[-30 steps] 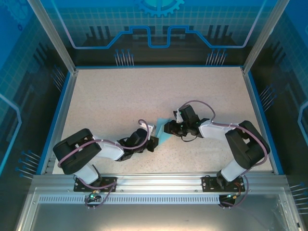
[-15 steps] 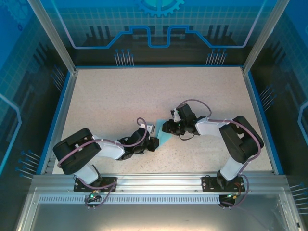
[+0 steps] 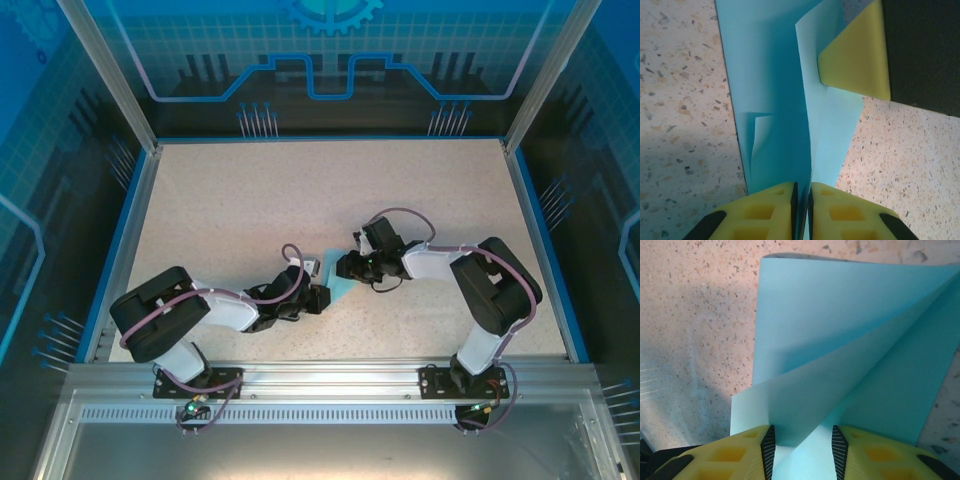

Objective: Fold a paper plane with a square sheet of paper (pick it up from the middle)
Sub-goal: Fourth fold the wing at the center of the table.

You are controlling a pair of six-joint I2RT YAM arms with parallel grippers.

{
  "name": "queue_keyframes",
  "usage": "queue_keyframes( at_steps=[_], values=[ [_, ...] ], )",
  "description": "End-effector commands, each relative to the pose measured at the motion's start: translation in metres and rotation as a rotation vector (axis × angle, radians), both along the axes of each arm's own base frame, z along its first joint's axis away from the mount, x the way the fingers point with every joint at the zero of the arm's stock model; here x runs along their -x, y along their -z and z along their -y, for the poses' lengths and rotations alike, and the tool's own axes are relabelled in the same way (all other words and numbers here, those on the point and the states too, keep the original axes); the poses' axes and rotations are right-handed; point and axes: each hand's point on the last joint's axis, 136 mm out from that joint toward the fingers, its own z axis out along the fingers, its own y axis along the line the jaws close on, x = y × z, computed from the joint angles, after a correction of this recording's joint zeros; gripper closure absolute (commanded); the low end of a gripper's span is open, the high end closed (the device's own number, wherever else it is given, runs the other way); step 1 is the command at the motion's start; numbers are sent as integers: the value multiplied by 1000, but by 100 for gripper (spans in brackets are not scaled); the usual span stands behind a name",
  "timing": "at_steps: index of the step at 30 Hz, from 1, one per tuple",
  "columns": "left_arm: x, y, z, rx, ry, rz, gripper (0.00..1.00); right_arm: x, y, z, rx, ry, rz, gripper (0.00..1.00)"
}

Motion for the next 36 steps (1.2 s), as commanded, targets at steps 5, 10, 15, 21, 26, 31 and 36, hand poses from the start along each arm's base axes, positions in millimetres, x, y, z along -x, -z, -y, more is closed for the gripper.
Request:
queue_keyframes(
  at_steps=[5, 10, 15, 21, 26, 31, 36],
  values=[
    [-3, -3, 3, 38, -9, -39, 82, 1, 5, 1, 72, -7, -6, 58],
    [-4, -16, -1, 58, -22, -35, 69, 3, 12, 1, 120, -6, -17, 55],
    [-6, -29, -16, 69, -56, -27, 58, 7, 22, 7, 176, -3, -34, 54],
    [-10, -32, -37, 69, -126, -52, 53, 4, 26, 8, 256, 4, -28, 52],
    [-11, -31, -41, 79, -153, -72, 49, 5, 33, 14, 330, 30, -56, 51],
    [-12, -24, -46, 85, -194, -116, 48, 8, 40, 23, 407, 66, -95, 48],
    [-13, -33, -43, 138, -199, -105, 52, 10, 43, 26, 458, 86, -117, 46]
  ],
)
